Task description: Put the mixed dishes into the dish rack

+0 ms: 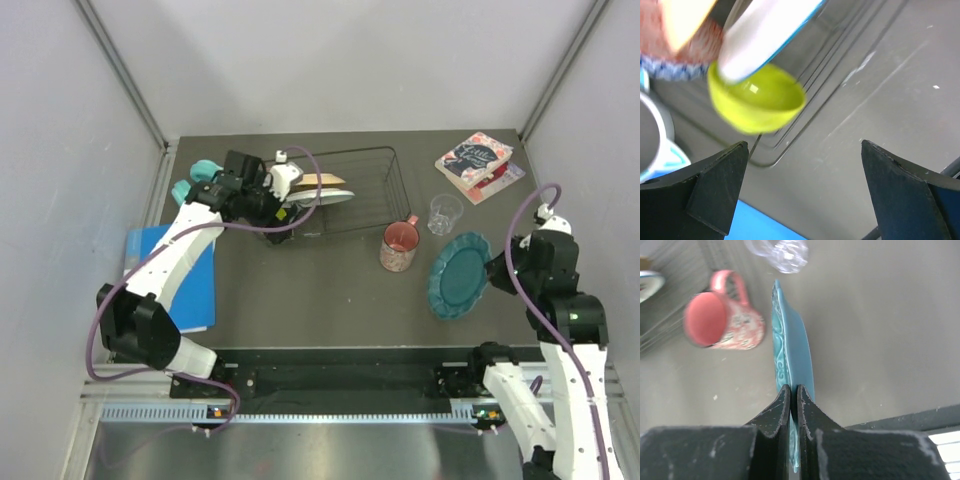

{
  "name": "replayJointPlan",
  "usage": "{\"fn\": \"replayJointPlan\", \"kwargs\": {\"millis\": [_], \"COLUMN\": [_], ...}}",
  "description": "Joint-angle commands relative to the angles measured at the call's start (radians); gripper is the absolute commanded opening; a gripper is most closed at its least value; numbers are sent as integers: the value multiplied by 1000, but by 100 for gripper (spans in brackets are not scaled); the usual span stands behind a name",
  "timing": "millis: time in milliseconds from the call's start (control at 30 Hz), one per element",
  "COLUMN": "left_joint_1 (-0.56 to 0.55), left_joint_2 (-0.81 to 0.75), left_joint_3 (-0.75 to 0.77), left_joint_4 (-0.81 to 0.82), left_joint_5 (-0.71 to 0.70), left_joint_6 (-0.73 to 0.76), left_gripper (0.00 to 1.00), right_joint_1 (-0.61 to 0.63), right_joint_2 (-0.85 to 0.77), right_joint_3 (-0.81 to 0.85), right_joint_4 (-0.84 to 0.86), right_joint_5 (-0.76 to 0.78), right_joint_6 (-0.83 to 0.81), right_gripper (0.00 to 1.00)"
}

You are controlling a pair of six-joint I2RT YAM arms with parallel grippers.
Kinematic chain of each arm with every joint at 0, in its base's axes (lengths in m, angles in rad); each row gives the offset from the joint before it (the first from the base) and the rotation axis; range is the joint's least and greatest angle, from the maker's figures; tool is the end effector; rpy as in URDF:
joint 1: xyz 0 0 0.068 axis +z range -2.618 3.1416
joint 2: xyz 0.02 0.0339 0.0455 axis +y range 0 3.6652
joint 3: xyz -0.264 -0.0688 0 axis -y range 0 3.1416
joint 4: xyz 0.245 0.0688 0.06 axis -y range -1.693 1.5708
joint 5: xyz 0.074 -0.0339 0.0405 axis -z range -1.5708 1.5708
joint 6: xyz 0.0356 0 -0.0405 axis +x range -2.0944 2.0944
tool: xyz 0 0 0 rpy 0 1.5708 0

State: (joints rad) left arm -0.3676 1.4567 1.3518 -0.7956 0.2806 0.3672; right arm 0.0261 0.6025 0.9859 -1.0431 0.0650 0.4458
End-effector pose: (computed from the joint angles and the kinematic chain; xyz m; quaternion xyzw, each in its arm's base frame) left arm 0.2830 -0.1196 0.3250 0.3788 0.8562 -0.1321 0.3256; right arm 0.0938 0.0001 0.3433 0.2010 0.8749 0.0744 0.4344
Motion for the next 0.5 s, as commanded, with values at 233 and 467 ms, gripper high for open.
{"fn": "replayJointPlan", "kwargs": {"millis": [233,467], "left_joint_1": [209,271], "left_joint_2": [-61,-55], "left_joint_3": [-49,-68], "left_joint_4": [-24,-7], "left_joint_5": [109,166], "left_joint_6": [-60,-117], "left_gripper": [99,99], "right_joint_1": [34,52], "right_joint_2": [59,120], "right_joint_3": [399,505], "right_joint_4": [5,98], "right_joint_5": [-324,-419], "right_joint_6": [-101,-114], "right_gripper": [0,0]}}
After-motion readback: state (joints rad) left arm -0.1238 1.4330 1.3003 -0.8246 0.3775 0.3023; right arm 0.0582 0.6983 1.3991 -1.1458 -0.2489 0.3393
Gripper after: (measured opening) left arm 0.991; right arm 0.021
